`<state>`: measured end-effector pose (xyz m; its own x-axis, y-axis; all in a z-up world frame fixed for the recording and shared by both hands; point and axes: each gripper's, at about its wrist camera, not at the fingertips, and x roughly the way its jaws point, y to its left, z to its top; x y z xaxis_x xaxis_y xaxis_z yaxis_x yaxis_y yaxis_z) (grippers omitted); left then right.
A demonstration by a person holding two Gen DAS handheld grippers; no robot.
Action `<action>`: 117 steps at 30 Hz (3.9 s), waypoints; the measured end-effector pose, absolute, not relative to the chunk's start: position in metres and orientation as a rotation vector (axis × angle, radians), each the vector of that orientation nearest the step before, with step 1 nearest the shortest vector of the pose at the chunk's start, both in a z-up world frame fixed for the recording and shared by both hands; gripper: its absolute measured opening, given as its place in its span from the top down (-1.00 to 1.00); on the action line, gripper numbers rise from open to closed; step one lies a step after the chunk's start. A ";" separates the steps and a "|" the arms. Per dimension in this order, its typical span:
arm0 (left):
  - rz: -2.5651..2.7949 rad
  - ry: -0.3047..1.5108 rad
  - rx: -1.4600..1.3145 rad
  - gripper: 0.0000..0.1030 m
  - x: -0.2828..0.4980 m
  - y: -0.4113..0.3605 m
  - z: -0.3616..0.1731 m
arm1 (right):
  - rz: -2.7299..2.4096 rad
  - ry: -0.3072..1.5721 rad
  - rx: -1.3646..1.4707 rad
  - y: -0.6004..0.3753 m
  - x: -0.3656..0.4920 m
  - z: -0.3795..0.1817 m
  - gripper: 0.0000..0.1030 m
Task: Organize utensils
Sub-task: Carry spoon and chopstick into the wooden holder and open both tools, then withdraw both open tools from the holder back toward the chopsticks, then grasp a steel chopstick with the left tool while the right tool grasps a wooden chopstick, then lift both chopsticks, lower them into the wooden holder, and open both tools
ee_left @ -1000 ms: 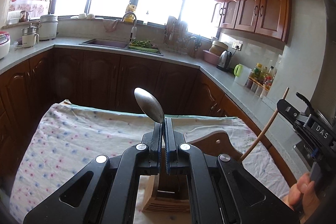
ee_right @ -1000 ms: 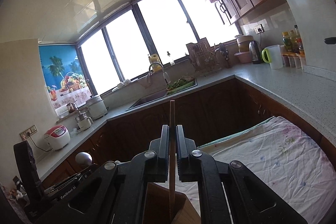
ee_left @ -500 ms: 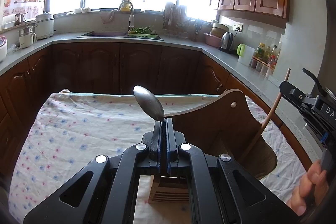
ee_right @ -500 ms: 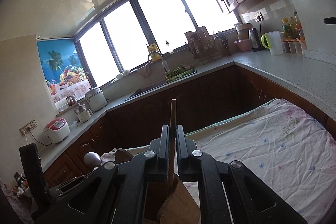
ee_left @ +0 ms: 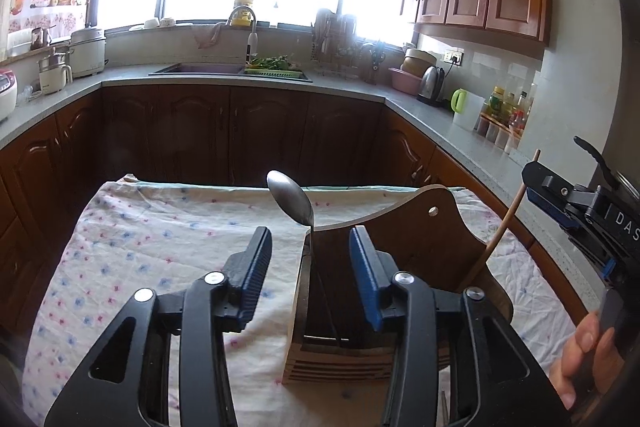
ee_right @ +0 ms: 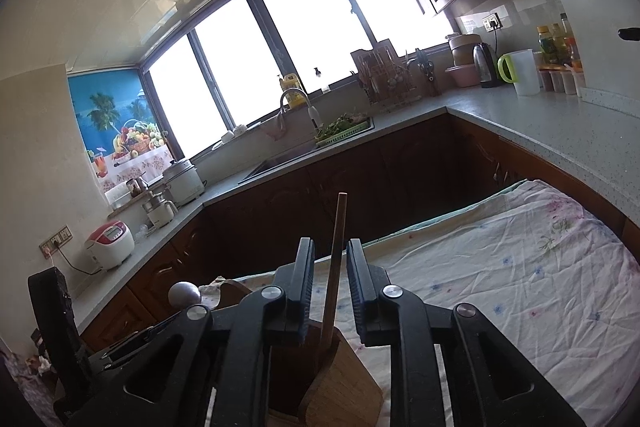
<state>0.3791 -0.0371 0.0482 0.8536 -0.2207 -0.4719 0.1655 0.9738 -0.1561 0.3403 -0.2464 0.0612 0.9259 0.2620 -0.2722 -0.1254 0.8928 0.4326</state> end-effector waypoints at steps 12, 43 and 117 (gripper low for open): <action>-0.191 0.524 -0.171 -0.33 0.337 -0.016 0.053 | 0.255 0.323 0.456 -0.255 0.300 0.074 -0.91; -0.214 0.773 -0.178 -0.51 0.199 -0.009 -0.011 | 0.193 0.550 0.371 -0.271 0.146 0.004 -0.97; -0.396 0.930 -0.048 0.93 0.267 -0.059 -0.032 | 0.227 0.810 0.312 -0.250 0.237 -0.024 0.90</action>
<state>0.2670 -0.0587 -0.0317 0.5316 -0.3523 -0.7703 0.3111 0.9270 -0.2093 0.2371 -0.2499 -0.0242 0.6690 0.3158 -0.6728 -0.0792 0.9304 0.3579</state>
